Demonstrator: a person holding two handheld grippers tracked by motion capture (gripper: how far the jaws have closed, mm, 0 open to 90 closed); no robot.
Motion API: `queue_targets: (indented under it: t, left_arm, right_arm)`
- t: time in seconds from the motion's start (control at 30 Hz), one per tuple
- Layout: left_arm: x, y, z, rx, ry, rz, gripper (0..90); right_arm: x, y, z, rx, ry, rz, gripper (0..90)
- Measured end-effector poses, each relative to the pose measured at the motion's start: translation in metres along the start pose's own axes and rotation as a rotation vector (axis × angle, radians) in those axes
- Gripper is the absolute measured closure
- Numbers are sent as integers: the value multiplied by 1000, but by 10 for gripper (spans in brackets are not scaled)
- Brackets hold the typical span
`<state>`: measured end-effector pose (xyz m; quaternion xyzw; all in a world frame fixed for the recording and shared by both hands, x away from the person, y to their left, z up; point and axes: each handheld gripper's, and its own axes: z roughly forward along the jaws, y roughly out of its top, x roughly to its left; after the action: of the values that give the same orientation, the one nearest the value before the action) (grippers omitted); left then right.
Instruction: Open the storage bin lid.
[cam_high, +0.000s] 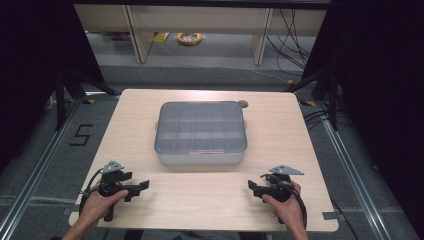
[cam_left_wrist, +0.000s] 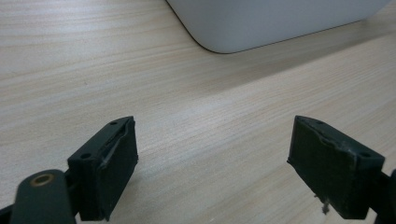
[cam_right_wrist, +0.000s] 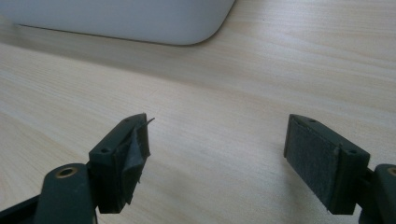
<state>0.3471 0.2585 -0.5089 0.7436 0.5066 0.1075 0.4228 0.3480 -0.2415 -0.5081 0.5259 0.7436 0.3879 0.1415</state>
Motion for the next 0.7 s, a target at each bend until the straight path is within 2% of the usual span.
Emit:
queue_targets:
  t: [0.37, 0.43, 0.5, 0.53, 0.57, 0.6, 0.63, 0.67, 0.7]
  left_arm:
    - [0, 0, 1, -2, -3, -16, 147]
    - [1, 1, 0, 12, -7, -11, 147]
    - [3, 1, -1, 30, -7, 11, 147]
    - [3, 1, -1, 31, -6, 5, 147]
    - [0, 1, 2, -1, -9, -35, 147]
    - [1, 1, 1, 0, -12, -37, 147]
    - [3, 1, 0, 18, -17, -21, 147]
    - [2, 2, 2, -5, -23, -50, 147]
    - [2, 2, 2, -6, -24, -60, 147]
  right_arm:
    - [-1, 1, -1, 9, 12, 13, 229]
    - [-1, 0, 0, -6, 11, 23, 229]
    - [-2, 0, 0, -11, 21, 32, 229]
    - [-3, 1, 0, -10, 16, 36, 229]
    - [-3, 1, -1, -5, 24, 46, 230]
    - [-3, 1, -1, -2, 22, 45, 230]
    - [-4, 1, 0, -14, 11, 39, 230]
    - [-5, 1, 0, -19, 29, 57, 232]
    - [-5, 1, 0, -19, 29, 57, 232]
